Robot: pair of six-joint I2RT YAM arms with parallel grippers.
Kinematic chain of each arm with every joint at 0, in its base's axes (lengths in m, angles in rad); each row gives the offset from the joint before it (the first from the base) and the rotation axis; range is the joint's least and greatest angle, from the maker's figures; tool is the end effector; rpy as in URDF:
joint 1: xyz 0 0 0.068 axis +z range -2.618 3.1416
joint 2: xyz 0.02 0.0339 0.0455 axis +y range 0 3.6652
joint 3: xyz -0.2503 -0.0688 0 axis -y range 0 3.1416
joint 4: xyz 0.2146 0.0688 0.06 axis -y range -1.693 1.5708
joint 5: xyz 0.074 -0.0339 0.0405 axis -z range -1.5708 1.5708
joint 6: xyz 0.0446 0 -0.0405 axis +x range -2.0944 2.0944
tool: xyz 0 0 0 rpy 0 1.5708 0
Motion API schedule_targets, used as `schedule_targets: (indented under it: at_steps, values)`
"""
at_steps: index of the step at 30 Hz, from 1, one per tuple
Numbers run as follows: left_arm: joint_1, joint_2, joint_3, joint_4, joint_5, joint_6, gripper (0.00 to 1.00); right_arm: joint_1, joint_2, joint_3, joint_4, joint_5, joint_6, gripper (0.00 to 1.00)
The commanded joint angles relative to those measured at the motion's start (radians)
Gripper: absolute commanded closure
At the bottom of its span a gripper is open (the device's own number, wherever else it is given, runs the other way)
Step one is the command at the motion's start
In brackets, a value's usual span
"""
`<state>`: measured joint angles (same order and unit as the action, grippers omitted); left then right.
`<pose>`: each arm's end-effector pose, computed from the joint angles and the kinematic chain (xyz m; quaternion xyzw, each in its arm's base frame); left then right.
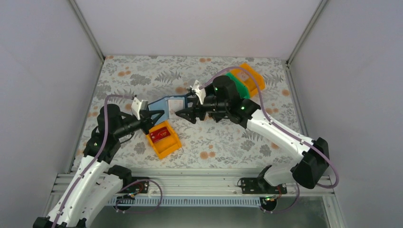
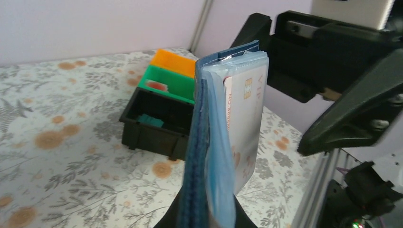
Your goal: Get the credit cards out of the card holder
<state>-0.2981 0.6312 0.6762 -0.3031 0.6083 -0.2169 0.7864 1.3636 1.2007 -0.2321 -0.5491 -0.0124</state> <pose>0.1230 -0.0645 0.3026 0.2133 0.7478 -0.3777 0.5026 0.1908 0.2241 0.3397 -0.4500 0.6794 0.4104 0.4092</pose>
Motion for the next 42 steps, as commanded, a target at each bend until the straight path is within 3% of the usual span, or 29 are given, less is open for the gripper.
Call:
schedule_targets:
  at_steps: [1, 5, 8, 9, 11, 14, 15, 20, 25, 29, 32, 36, 42]
  values:
    - [0.007, -0.021, -0.015, 0.072, 0.125, 0.018, 0.98, -0.019, 0.026, 0.021, -0.016, -0.165, -0.031, 0.21]
    - [0.007, -0.025, -0.024, 0.08, 0.156, 0.024, 0.98, -0.023, 0.023, 0.015, -0.025, -0.213, -0.046, 0.56]
    - [0.005, -0.027, -0.033, 0.074, 0.132, -0.005, 0.98, -0.024, 0.006, -0.003, -0.026, -0.213, -0.05, 0.93]
    - [0.007, -0.026, -0.037, 0.073, 0.121, -0.014, 0.98, -0.024, 0.001, -0.008, -0.026, -0.207, -0.048, 0.96]
    - [0.007, -0.025, -0.041, 0.067, 0.071, -0.035, 0.96, -0.024, -0.004, -0.015, -0.026, -0.203, -0.043, 0.96]
    - [0.015, -0.018, -0.047, 0.018, -0.143, -0.06, 0.56, -0.026, 0.0, -0.021, -0.024, -0.162, -0.011, 0.96]
    - [0.018, -0.015, -0.05, 0.0, -0.224, -0.057, 0.5, -0.026, 0.004, -0.021, -0.026, -0.136, 0.005, 0.96]
    - [0.041, -0.007, -0.046, -0.028, -0.476, -0.024, 0.38, -0.026, 0.092, 0.081, -0.135, 0.202, 0.175, 0.96]
    - [0.058, -0.02, -0.002, -0.013, -0.489, 0.04, 0.38, 0.003, 0.203, 0.221, -0.239, 0.44, 0.354, 0.96]
    - [0.058, -0.025, 0.05, 0.004, -0.322, 0.135, 0.55, 0.056, 0.263, 0.304, -0.289, 0.571, 0.419, 0.96]
    - [0.058, -0.017, 0.063, 0.031, -0.107, 0.145, 0.62, 0.09, 0.317, 0.371, -0.322, 0.616, 0.418, 0.96]
    - [0.056, -0.012, -0.029, 0.144, 0.138, 0.021, 0.63, 0.134, 0.318, 0.371, -0.225, 0.43, 0.311, 0.96]
    - [0.057, -0.014, -0.098, 0.176, 0.105, -0.025, 0.72, 0.137, 0.233, 0.3, -0.143, 0.188, 0.191, 0.96]
